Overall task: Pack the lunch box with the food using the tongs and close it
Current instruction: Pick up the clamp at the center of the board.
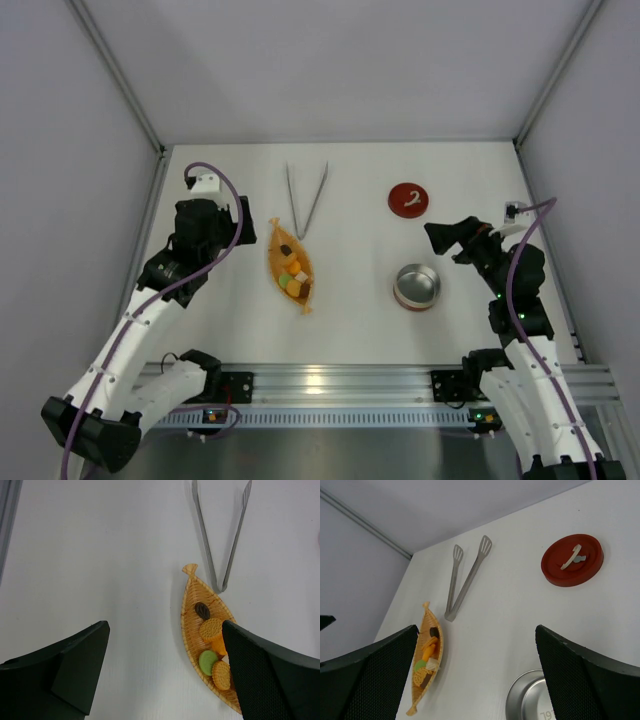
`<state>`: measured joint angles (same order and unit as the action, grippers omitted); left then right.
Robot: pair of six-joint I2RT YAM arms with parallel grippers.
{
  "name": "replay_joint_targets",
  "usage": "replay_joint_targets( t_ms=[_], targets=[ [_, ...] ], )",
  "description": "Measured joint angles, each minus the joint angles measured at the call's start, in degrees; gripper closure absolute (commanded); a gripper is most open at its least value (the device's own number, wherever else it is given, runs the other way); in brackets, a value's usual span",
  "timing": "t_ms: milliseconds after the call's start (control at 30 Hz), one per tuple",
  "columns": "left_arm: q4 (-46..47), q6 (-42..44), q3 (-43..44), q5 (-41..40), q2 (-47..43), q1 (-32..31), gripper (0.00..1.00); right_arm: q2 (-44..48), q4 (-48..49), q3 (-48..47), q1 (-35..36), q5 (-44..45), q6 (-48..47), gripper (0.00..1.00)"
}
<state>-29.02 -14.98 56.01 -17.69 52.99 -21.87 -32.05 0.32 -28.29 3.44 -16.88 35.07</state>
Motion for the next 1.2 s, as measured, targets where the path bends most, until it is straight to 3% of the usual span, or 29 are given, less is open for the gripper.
replay_joint_targets(
  t_ms=[1200],
  targets=[
    [0.0, 0.13, 0.0, -0.24, 0.02, 0.0, 0.01, -8.96, -3.58, -2.6, 0.85, 0.76, -1.97, 0.0]
  ],
)
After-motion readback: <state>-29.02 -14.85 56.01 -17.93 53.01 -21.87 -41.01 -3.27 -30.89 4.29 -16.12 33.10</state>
